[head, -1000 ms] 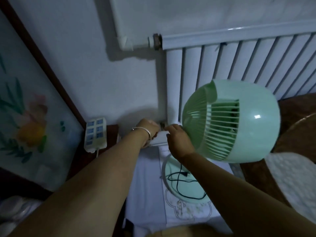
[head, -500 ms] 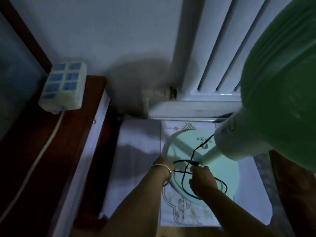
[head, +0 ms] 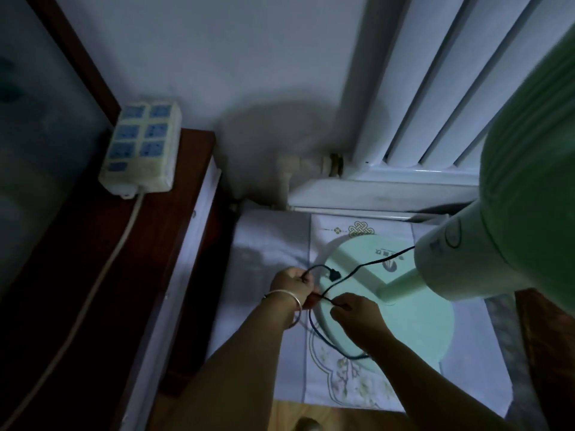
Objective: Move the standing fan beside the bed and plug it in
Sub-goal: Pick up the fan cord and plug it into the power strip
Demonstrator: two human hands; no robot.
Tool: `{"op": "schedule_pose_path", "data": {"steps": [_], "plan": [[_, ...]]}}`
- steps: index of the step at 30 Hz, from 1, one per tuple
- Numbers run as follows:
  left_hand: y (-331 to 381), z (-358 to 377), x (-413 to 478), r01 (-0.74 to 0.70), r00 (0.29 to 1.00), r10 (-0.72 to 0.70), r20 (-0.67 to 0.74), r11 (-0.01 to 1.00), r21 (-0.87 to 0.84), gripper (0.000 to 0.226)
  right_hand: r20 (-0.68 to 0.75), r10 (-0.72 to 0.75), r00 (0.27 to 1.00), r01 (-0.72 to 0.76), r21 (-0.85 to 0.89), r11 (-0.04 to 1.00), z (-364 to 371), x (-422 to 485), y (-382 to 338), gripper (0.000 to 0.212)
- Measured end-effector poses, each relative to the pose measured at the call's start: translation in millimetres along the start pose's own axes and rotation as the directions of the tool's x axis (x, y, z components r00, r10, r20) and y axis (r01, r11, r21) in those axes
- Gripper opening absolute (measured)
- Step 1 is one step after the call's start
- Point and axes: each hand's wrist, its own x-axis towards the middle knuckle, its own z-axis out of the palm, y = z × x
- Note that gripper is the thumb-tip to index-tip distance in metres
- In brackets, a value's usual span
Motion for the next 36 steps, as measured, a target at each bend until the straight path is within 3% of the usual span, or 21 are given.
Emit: {"op": "schedule_pose_path", "data": {"steps": [3,7,11,15,19,22,25,29,31,36], "plan": [[25.3,-31.1,-30.0,-0.065,0.998,0.063,-0.022,0.992,-0.104,0.031,0.054,-0.068,0.996,0.071,-0.063,0.996,-1.8,-13.3,-26.5,0.021],[59.6,-74.0,-72.9,-0.167,0.986,0.165,-0.023,0.975,-0.147,0.030,0.178,-0.091,0.980,0.108,-0.091,0.990,-7.6,-31.1,-62.6,0.029],[92.2,-114.4,-105.1,-0.291,0.956,0.264,-0.130,0.914,-0.285,0.028,0.288,-0.088,0.953,0.096,-0.014,0.995,-14.8,-38.6,-89.4,0.026],[110.4,-151.2,-131.0,-0.357,0.933,0.294,-0.206,0.827,-0.434,0.029,0.244,-0.080,0.966,0.087,-0.018,0.996,-27.7,-40.8,-119.5,0.030],[120.3,-172.3,-144.4,-0.369,0.927,0.254,-0.277,0.752,-0.546,0.024,0.208,-0.124,0.970,0.151,-0.115,0.982,-29.8,-33.8,-152.8,0.029],[123.6,-182.5,-145.4,-0.374,0.925,0.214,-0.313,0.646,-0.666,0.026,0.193,-0.116,0.974,0.128,-0.050,0.990,-24.1,-26.0,-169.0,0.039],[123.7,-189.6,-142.4,-0.454,0.886,0.226,-0.404,0.594,-0.664,0.026,0.189,-0.101,0.977,0.099,0.017,0.995,-16.8,-17.2,-176.9,0.037],[123.6,-192.5,-132.5,-0.524,0.828,0.191,-0.528,0.598,-0.606,0.021,0.156,-0.039,0.987,0.033,0.040,0.999,-8.0,-8.3,-184.7,0.022],[122.2,-193.8,-122.1,-0.525,0.806,0.142,-0.575,0.622,-0.581,0.021,0.138,0.000,0.990,-0.009,0.067,0.998,-5.8,-5.3,-188.8,0.037],[114.9,-198.0,-86.4,-0.513,0.760,0.035,-0.649,0.645,-0.566,0.027,0.158,-0.085,0.984,0.114,-0.188,0.976,6.5,17.3,-189.4,0.044]]}}
